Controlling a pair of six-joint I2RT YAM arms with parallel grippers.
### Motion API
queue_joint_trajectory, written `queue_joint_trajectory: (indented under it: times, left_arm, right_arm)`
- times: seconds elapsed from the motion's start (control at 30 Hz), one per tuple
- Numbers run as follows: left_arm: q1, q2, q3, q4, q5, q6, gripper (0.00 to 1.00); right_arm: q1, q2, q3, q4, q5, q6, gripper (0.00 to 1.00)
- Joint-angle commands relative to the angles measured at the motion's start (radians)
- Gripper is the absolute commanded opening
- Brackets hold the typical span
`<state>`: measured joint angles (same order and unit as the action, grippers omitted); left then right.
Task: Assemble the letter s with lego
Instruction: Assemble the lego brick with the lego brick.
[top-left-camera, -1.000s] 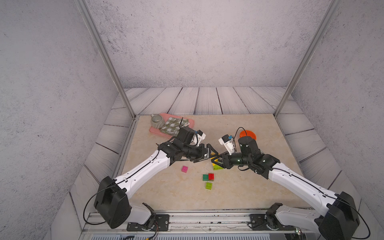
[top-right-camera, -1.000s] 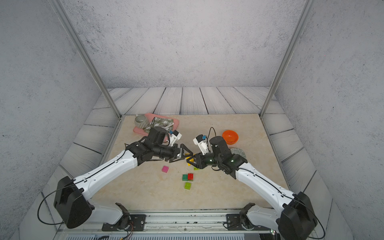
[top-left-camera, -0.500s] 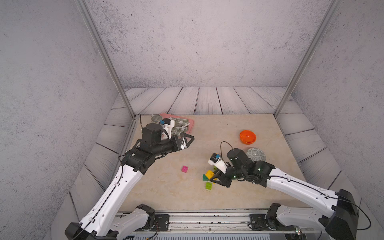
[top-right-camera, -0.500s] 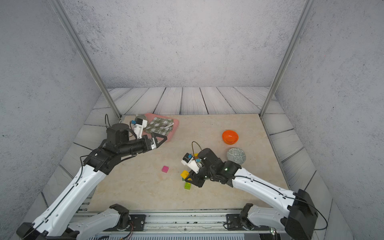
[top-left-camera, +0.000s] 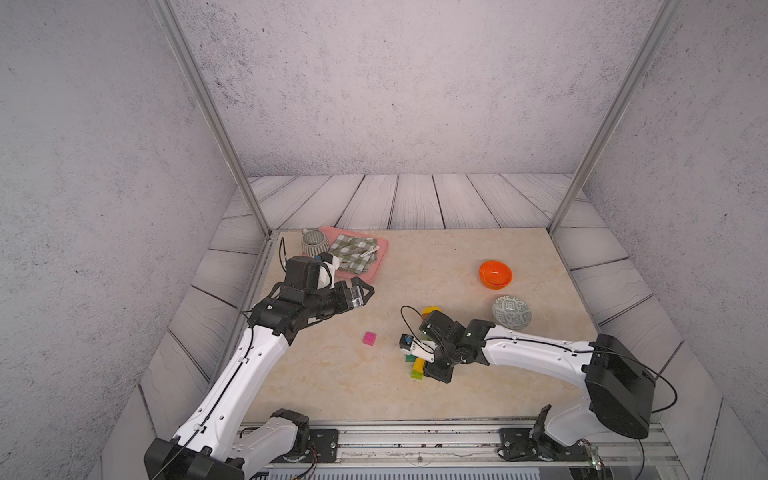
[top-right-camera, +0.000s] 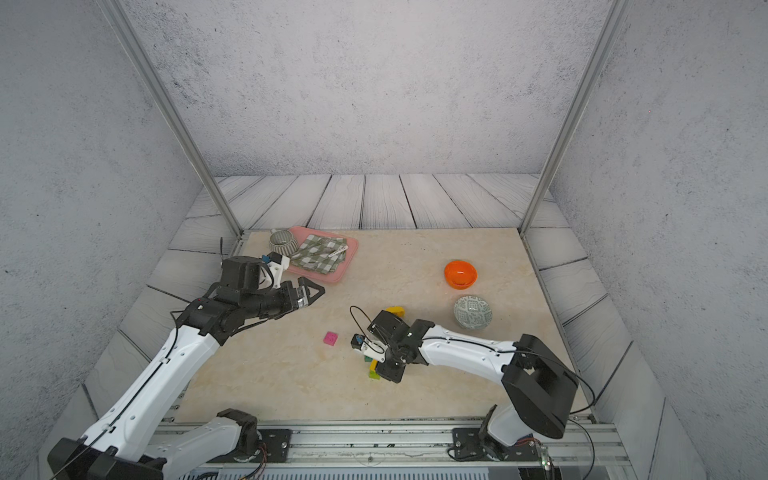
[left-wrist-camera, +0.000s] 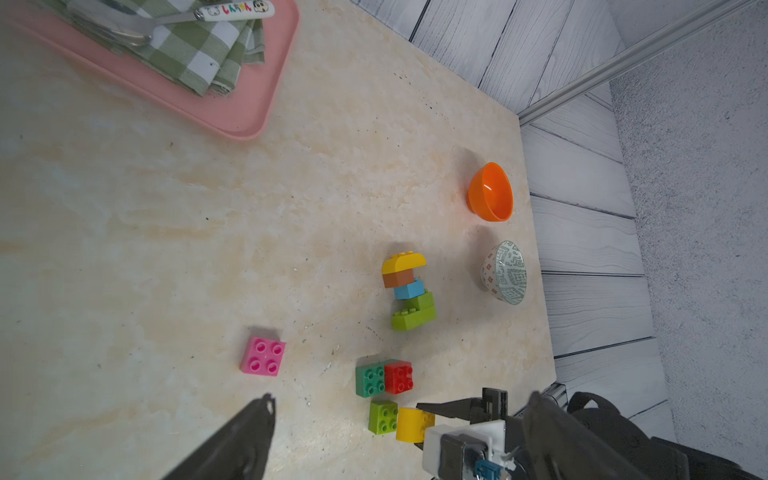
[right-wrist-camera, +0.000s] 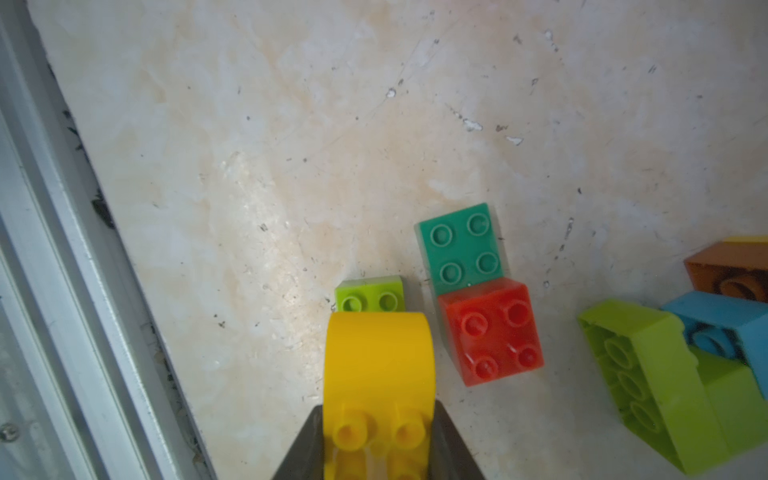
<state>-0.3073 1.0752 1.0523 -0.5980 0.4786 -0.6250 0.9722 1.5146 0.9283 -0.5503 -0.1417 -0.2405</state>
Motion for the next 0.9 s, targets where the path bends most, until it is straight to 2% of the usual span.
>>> queue_joint_trajectory:
  times: [0.0, 0.4, 0.87]
  left_arm:
    - [0.013, -0.002, -0.007, 0.001, 0.021, 0.031, 0.99]
    - [0.018, 0.005, -0.019, 0.012, 0.048, 0.041, 0.99]
    - [0.02, 0.01, -0.021, 0.01, 0.064, 0.042, 0.99]
  right_arm:
    - [0.002, 0.008, 0.006, -0.019, 0.018, -0.054, 0.16]
    - [0.002, 0.074, 0.021, 0.001, -0.001, -0.168, 0.14]
    - [0.002, 0.117, 0.027, 0.018, 0.005, -0.201, 0.11]
